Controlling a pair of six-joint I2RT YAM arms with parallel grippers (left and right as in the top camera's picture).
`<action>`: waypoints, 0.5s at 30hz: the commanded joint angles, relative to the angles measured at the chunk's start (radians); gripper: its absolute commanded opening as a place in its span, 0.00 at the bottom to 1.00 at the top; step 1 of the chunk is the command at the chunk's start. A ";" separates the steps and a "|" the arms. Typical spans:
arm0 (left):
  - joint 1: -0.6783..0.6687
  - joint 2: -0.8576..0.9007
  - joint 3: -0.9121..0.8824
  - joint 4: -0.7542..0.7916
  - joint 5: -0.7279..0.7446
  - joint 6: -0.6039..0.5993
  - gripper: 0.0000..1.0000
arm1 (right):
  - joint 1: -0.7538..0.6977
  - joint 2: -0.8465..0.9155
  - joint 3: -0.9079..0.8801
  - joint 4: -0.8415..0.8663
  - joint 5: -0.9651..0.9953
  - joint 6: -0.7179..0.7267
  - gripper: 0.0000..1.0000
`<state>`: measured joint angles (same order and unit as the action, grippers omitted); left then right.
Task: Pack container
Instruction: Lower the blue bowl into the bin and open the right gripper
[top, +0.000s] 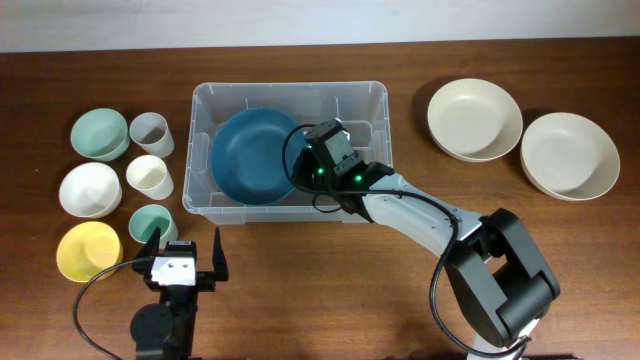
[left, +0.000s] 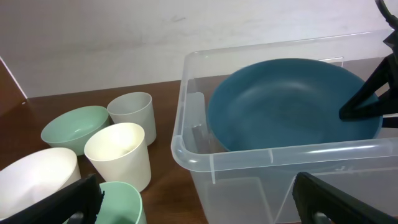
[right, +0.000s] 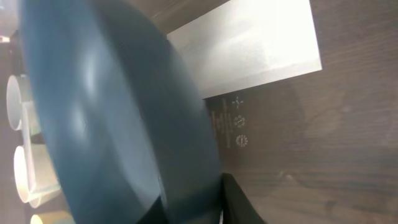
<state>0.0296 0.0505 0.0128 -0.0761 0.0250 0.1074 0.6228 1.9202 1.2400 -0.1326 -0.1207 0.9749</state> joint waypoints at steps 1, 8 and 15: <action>0.006 0.000 -0.004 -0.005 -0.006 -0.009 1.00 | 0.005 0.000 0.018 0.010 -0.035 0.016 0.20; 0.006 0.000 -0.004 -0.005 -0.006 -0.009 1.00 | 0.005 0.000 0.018 0.009 -0.037 0.029 0.38; 0.006 0.000 -0.004 -0.004 -0.006 -0.010 1.00 | -0.005 0.000 0.018 0.003 -0.037 0.029 0.55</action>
<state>0.0296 0.0505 0.0128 -0.0761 0.0250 0.1074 0.6224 1.9202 1.2400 -0.1280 -0.1490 1.0008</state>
